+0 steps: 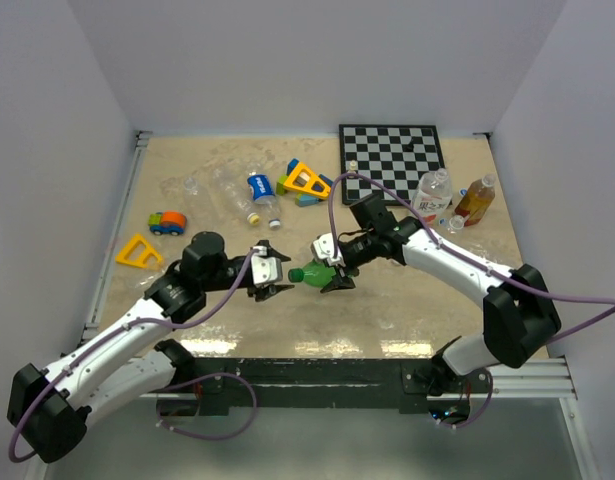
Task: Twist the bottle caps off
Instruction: Unscrew the bottle cap from the plastic bottle.
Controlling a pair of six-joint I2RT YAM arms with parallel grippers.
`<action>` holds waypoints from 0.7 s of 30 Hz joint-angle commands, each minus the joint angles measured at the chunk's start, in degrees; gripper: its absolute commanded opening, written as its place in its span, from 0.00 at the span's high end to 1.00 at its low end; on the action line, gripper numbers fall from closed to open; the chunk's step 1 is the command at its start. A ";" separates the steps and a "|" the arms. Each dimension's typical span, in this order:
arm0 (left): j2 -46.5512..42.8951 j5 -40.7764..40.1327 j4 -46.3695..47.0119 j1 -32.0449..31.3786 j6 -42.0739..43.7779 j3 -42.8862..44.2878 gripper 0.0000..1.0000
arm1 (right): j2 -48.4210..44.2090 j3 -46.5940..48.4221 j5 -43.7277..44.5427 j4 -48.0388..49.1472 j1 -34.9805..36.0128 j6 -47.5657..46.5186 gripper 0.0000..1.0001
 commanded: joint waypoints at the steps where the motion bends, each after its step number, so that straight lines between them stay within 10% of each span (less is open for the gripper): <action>1: 0.55 4.20 5.33 -0.12 0.04 2.80 0.41 | -0.01 1.86 -0.75 -0.63 -0.13 -0.89 1.00; 21: 4.68 6.22 0.85 -0.21 -4.87 6.13 0.81 | -0.09 1.94 -0.67 -0.72 -0.13 -0.80 1.00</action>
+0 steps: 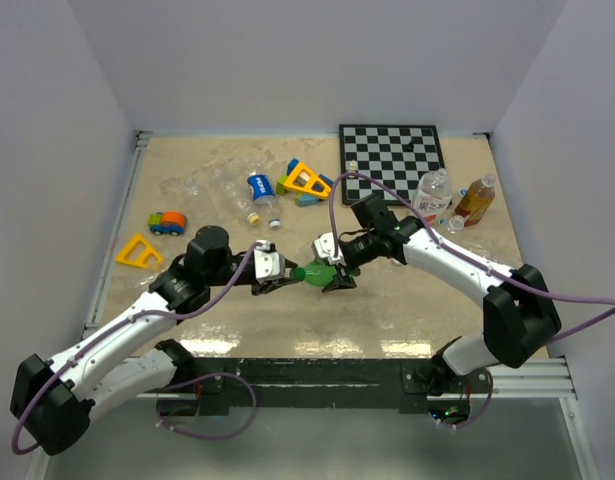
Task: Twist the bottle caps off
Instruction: Unscrew the bottle cap from the plastic bottle.
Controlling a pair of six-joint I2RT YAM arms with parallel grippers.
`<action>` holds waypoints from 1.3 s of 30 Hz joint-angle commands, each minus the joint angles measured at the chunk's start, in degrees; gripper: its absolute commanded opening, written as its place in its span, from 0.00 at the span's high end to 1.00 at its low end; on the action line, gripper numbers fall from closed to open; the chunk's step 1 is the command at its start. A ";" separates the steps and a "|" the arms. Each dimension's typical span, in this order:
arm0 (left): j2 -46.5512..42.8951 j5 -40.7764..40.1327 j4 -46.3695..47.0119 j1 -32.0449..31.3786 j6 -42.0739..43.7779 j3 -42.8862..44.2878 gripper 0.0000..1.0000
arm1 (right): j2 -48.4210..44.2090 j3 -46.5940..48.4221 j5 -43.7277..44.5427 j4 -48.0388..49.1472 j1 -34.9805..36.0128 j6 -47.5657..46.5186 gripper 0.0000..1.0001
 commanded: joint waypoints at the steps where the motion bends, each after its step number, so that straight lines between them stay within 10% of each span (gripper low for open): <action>1: 1.95 1.74 -1.53 -0.10 -4.59 4.89 0.88 | -0.31 1.94 -0.91 -0.15 0.09 -0.80 1.00; 9: 7.21 -13.18 -18.09 1.04 -42.78 14.55 1.00 | -0.23 1.94 -0.91 -0.24 0.09 -0.98 1.00; 15: 8.29 -12.22 -16.13 0.96 -51.20 12.81 1.00 | 0.04 2.38 -1.26 -0.94 0.26 -1.24 1.00; 28: -7.70 -11.99 -8.75 1.04 -32.15 12.12 0.01 | -0.58 2.21 -1.08 -0.94 0.18 -1.33 1.00; 39: -5.00 0.96 -6.47 0.26 5.66 3.58 0.04 | -0.14 2.30 -1.08 -1.12 0.18 -1.42 1.00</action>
